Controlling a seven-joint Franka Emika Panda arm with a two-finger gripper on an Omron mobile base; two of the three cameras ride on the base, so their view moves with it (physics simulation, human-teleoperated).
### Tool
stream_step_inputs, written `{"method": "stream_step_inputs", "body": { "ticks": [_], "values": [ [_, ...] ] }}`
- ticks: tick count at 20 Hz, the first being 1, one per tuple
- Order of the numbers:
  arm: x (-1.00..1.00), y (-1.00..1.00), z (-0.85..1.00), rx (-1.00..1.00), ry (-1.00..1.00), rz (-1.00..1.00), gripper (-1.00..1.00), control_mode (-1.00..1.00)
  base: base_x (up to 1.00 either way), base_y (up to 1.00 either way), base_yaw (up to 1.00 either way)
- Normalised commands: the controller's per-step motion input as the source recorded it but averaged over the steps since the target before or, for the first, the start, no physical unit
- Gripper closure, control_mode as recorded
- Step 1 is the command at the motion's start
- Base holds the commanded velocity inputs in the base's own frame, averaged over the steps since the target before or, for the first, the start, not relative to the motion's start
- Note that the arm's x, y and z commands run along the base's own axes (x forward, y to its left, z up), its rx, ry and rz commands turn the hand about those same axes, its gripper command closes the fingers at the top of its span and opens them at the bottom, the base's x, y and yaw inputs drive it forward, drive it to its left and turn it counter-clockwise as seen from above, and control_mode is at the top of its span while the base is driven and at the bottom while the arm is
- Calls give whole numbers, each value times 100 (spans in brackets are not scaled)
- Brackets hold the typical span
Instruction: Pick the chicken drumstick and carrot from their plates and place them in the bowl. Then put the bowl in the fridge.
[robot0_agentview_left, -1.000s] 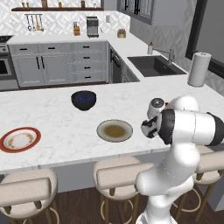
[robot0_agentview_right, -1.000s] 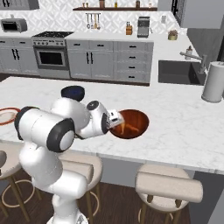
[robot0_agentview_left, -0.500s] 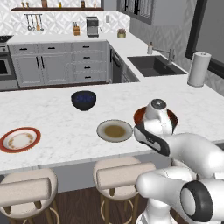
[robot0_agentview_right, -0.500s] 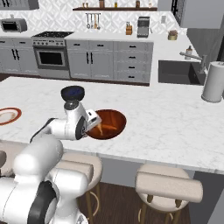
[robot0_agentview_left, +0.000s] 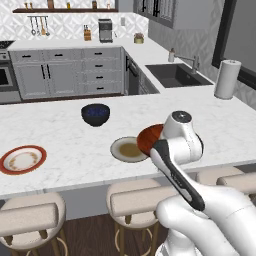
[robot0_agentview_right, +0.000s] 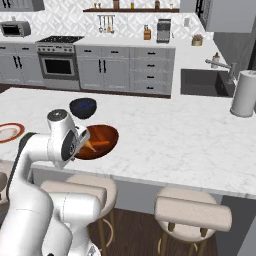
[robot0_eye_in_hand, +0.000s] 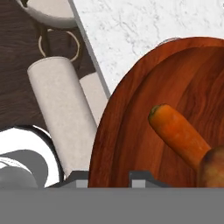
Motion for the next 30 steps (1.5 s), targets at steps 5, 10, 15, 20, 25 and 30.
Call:
{"method": "stream_step_inputs", "body": {
  "ticks": [5,10,15,20,25,30],
  "values": [
    [-20,2,6,-4,-1,12,100,-100,0,0,0],
    [-32,-3,7,4,0,5,100,-100,0,0,0],
    [-17,-6,18,5,-1,0,100,-100,0,0,0],
    [0,0,0,0,0,0,100,-100,0,0,0],
    [0,0,0,0,0,0,100,-100,0,0,0],
    [0,0,0,0,0,0,100,100,-89,0,0]
  ]
}}
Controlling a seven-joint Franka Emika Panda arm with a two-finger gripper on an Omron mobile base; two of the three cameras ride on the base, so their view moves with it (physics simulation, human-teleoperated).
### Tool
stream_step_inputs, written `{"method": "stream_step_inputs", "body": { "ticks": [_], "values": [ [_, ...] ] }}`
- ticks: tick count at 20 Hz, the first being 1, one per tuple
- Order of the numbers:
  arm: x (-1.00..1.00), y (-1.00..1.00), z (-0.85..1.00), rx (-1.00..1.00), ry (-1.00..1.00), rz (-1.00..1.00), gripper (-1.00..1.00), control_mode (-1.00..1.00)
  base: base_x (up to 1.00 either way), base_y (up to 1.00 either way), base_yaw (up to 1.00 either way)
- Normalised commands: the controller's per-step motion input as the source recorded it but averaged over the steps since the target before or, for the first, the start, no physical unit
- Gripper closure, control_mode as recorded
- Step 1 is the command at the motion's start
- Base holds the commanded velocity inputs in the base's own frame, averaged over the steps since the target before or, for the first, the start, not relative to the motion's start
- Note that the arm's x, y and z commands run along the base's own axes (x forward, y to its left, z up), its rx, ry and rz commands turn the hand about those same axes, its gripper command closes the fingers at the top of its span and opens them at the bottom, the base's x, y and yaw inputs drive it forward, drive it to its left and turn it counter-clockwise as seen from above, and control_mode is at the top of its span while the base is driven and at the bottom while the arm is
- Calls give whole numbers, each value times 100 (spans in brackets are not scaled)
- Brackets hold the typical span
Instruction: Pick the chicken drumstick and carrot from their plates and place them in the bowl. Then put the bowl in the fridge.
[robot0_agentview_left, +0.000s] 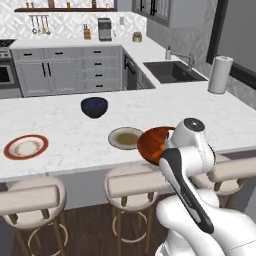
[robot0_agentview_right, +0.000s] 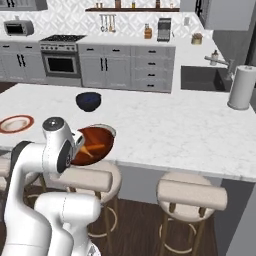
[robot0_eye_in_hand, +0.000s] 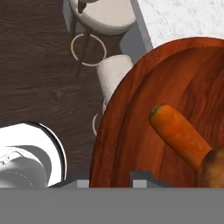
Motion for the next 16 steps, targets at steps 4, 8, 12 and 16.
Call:
{"method": "stream_step_inputs", "body": {
  "ticks": [4,8,12,16],
  "values": [
    [0,0,0,0,0,0,100,100,-100,0,3],
    [0,0,0,0,0,0,100,100,-85,23,19],
    [0,0,0,0,0,0,100,100,-29,93,51],
    [0,0,0,0,0,0,100,100,-9,98,71]
  ]
}}
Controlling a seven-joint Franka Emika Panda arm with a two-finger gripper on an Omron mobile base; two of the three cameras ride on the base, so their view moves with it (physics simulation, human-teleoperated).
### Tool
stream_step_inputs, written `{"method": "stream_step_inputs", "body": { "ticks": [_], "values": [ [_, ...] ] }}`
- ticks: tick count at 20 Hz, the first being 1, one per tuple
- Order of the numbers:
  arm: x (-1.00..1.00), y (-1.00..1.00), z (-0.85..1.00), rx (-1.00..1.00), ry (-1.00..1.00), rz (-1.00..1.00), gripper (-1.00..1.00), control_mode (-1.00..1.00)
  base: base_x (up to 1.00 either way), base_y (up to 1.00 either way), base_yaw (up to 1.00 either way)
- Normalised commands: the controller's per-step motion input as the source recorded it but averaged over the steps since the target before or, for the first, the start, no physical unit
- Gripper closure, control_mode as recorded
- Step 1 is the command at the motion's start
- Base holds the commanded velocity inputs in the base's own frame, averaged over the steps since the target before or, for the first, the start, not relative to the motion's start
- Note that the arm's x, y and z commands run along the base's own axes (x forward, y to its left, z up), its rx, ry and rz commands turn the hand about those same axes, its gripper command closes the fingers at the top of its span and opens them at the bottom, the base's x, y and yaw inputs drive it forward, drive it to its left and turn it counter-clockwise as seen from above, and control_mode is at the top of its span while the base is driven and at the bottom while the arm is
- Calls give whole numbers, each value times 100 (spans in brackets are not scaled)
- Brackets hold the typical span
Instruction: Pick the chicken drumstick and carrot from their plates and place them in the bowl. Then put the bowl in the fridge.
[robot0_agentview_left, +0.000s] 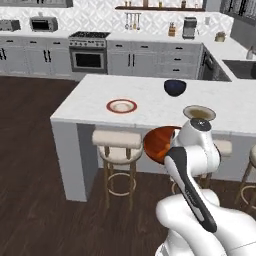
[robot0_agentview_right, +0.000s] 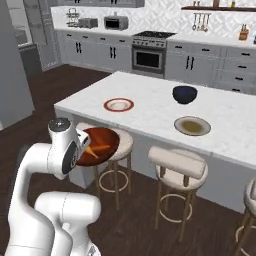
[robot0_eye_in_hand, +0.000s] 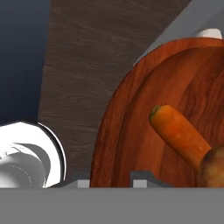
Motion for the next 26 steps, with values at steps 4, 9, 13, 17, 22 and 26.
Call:
{"method": "stream_step_inputs", "body": {
  "ticks": [4,9,13,17,22,26],
  "values": [
    [0,0,0,0,0,0,100,100,1,87,78],
    [0,0,0,0,0,0,100,100,74,43,68],
    [0,0,0,0,0,0,100,100,100,20,27],
    [0,0,0,0,0,0,100,100,100,0,1],
    [0,0,0,0,0,0,100,100,100,11,-1],
    [0,0,0,0,0,0,100,100,97,93,-14]
  ]
}}
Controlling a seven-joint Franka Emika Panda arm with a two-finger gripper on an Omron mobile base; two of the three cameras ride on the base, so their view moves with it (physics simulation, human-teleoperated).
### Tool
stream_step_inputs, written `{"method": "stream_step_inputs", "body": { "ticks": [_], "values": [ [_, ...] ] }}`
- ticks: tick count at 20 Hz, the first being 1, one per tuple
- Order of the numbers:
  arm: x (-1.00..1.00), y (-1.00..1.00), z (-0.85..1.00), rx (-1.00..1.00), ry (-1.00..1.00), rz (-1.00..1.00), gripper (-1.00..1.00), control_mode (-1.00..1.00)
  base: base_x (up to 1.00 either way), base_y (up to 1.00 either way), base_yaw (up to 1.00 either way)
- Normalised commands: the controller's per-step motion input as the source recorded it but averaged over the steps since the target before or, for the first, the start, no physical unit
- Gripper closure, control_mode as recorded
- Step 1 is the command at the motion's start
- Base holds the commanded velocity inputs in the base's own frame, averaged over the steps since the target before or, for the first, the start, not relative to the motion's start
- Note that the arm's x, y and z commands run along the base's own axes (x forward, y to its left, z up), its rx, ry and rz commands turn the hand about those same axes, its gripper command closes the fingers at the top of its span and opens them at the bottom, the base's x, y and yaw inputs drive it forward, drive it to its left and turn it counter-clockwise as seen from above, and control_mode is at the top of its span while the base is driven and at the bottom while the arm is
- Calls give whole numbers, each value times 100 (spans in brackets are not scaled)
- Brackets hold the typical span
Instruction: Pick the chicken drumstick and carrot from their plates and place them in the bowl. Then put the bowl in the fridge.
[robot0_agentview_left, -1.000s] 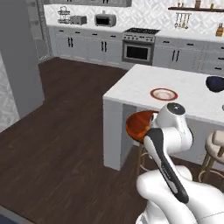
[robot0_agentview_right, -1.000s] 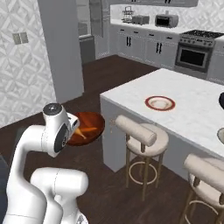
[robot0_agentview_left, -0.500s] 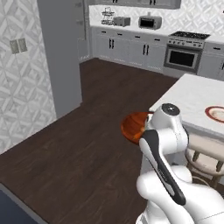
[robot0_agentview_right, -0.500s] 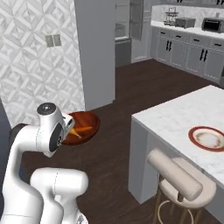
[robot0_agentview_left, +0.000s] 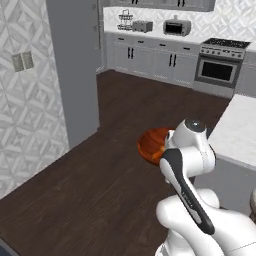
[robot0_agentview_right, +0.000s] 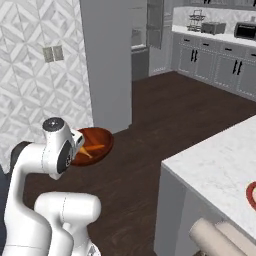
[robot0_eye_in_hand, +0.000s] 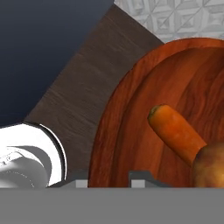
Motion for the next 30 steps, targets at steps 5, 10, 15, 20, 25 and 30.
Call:
{"method": "stream_step_inputs", "body": {
  "ticks": [5,10,15,20,25,30],
  "values": [
    [0,0,0,0,0,0,100,100,100,84,-23],
    [0,0,0,0,0,0,100,100,100,44,-35],
    [0,0,0,0,0,0,100,100,100,45,-38],
    [0,0,0,0,0,0,100,100,100,36,-41],
    [0,0,0,0,0,0,100,100,100,22,-40],
    [0,0,0,0,0,0,100,100,100,10,-37]
  ]
}}
